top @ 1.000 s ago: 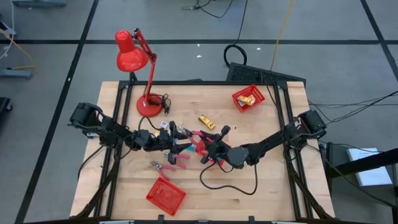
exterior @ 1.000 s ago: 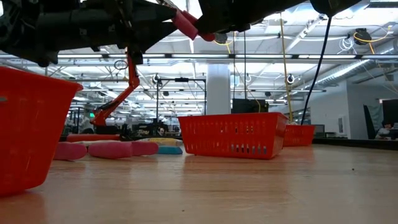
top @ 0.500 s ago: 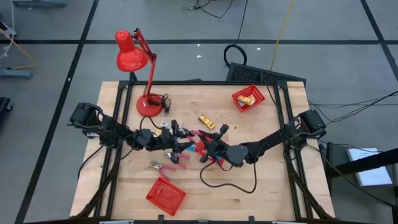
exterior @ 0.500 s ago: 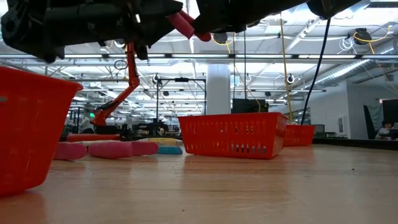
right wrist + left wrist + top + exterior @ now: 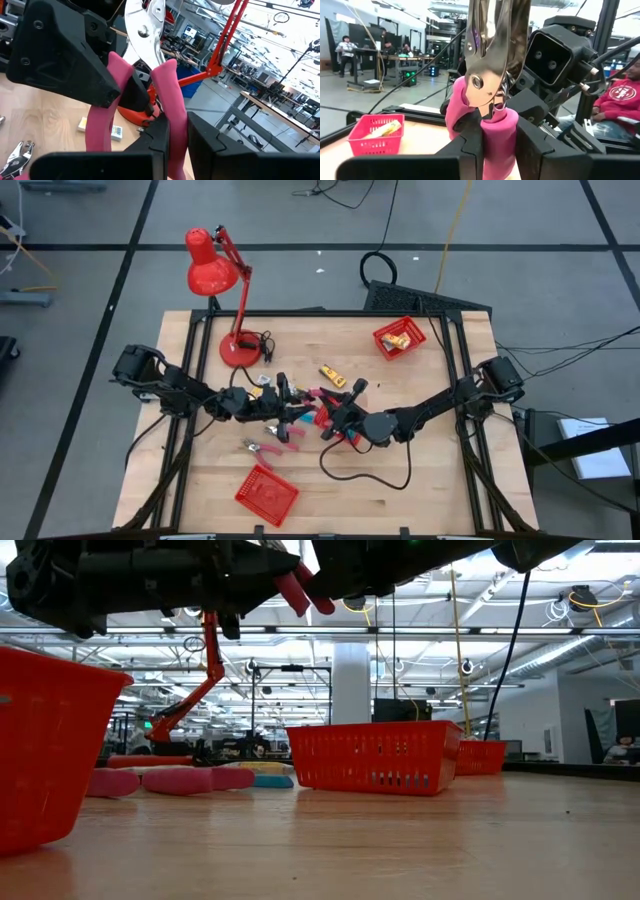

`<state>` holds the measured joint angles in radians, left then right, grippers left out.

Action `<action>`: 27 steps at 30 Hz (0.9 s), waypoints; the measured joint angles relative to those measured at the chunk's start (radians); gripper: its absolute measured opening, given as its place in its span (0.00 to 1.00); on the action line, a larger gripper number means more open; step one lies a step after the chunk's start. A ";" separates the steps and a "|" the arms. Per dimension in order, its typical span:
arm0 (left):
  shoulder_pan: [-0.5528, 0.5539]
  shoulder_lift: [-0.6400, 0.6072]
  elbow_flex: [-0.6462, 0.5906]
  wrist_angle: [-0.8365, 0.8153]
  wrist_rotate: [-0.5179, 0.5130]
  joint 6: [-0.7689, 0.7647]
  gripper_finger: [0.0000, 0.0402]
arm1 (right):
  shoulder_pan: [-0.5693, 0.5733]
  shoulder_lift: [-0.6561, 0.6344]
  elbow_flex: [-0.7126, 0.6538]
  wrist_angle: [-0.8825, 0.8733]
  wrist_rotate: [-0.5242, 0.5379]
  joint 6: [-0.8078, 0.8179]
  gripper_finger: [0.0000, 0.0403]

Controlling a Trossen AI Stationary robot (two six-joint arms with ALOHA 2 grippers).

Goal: Pick & Place School Supplies
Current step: Put the pink hole puncher into the bottom red bin

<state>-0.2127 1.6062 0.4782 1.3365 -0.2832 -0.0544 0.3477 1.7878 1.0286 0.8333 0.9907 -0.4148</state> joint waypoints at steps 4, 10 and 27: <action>-0.001 0.000 0.000 -0.002 -0.004 0.018 0.19 | 0.000 0.000 0.000 -0.001 0.001 0.003 0.08; -0.013 0.000 0.001 -0.007 -0.033 0.035 0.19 | 0.001 0.001 0.000 0.001 -0.003 0.007 0.09; -0.050 0.001 -0.017 -0.033 -0.092 0.045 0.18 | 0.136 0.000 0.001 0.048 0.174 -0.085 0.62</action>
<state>-0.2624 1.6070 0.4612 1.3033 -0.3749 -0.0093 0.4841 1.7874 1.0294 0.8809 1.1643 -0.5002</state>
